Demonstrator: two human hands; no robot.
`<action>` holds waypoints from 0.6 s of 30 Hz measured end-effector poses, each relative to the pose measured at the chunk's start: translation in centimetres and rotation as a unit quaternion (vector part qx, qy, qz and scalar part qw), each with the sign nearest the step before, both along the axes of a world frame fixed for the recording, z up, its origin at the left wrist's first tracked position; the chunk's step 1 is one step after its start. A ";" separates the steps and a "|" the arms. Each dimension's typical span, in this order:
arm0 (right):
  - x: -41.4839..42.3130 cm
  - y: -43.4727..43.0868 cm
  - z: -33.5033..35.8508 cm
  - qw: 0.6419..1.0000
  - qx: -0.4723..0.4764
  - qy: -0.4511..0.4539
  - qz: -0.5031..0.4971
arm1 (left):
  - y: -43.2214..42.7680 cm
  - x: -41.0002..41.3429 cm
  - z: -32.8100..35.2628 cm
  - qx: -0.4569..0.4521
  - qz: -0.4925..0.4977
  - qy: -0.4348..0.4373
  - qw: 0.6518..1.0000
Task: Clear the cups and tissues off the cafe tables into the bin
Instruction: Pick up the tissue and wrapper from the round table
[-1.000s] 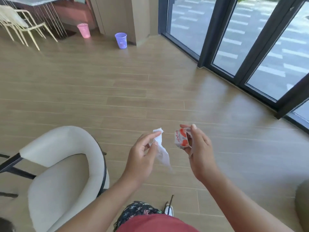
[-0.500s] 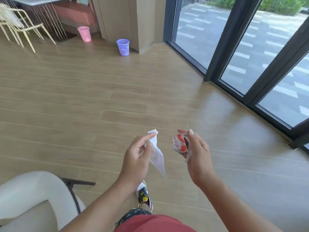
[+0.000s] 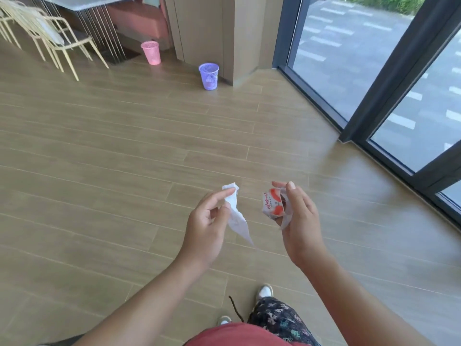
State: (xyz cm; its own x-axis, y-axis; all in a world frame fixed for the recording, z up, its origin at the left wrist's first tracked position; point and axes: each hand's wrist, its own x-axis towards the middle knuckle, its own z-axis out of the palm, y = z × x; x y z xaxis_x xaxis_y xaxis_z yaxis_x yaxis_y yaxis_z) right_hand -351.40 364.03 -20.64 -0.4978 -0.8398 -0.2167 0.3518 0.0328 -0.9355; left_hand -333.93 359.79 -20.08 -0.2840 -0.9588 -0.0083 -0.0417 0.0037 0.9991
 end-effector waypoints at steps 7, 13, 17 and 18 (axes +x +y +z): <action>-5.0 -14.0 -2.2 0.999 0.008 -0.041 0.017 | -13.3 -5.0 -1.1 0.002 0.029 -0.008 1.000; -11.3 -28.8 -2.2 0.996 0.007 -0.076 0.050 | -26.7 -11.5 -0.8 0.019 0.065 -0.015 0.998; -15.6 -38.0 -0.7 0.996 -0.005 -0.061 0.071 | -34.8 -15.6 -0.2 0.014 0.083 -0.013 0.996; -16.4 -39.8 -0.5 0.995 -0.001 -0.059 0.075 | -36.6 -16.6 -0.1 0.016 0.085 -0.015 0.996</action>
